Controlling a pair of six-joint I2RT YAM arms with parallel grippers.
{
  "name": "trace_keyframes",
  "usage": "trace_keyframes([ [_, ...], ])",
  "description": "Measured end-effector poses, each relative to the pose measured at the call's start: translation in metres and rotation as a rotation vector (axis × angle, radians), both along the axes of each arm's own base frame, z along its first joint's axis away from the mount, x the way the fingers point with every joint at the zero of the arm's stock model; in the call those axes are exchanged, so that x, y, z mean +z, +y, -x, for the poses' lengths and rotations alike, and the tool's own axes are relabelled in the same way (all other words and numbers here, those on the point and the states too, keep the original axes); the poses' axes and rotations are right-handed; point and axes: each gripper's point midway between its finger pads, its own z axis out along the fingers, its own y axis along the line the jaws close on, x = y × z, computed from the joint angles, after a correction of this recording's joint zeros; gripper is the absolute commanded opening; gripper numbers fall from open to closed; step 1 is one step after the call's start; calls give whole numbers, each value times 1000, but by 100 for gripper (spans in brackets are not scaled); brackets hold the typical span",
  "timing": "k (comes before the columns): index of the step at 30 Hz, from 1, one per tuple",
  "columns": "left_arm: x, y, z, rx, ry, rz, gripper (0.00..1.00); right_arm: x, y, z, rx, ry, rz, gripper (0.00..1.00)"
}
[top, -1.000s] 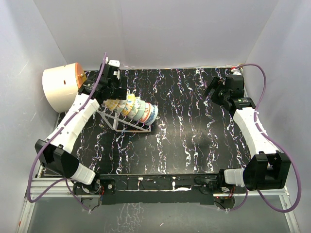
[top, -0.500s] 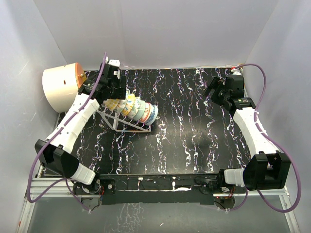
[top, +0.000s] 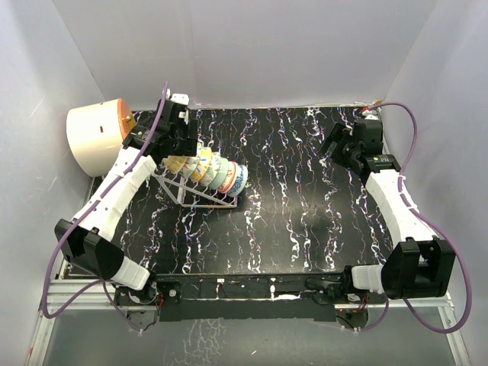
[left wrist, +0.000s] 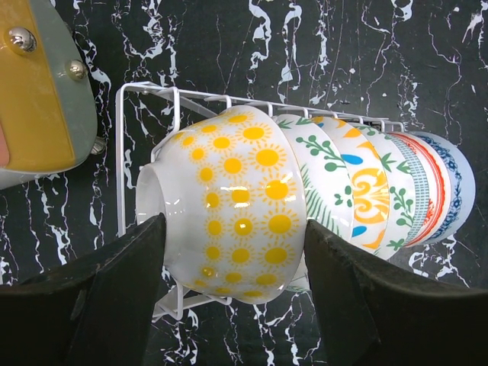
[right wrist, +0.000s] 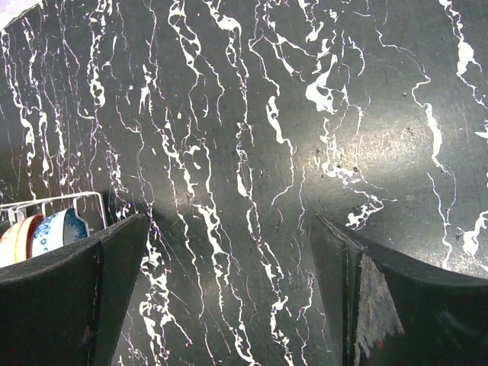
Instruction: Unload the bowls from the dish rack
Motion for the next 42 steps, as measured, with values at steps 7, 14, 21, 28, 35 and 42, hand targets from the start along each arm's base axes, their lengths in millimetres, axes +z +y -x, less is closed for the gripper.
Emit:
trace_keyframes([
  [7,1,1,1,6,7,-5,50,0,0,0,1,0,0,91],
  [14,2,1,0,9,8,-10,48,0,1,0,7,0,-5,91],
  [21,5,1,-1,10,10,-12,45,0,2,0,10,0,-6,90],
  [28,6,1,-1,11,13,-17,44,0,2,0,10,0,-6,91],
  [35,16,1,-3,17,-8,-18,41,0,2,0,13,0,-7,90],
  [42,26,3,-5,28,-28,-21,40,0,3,1,16,0,-9,90],
])
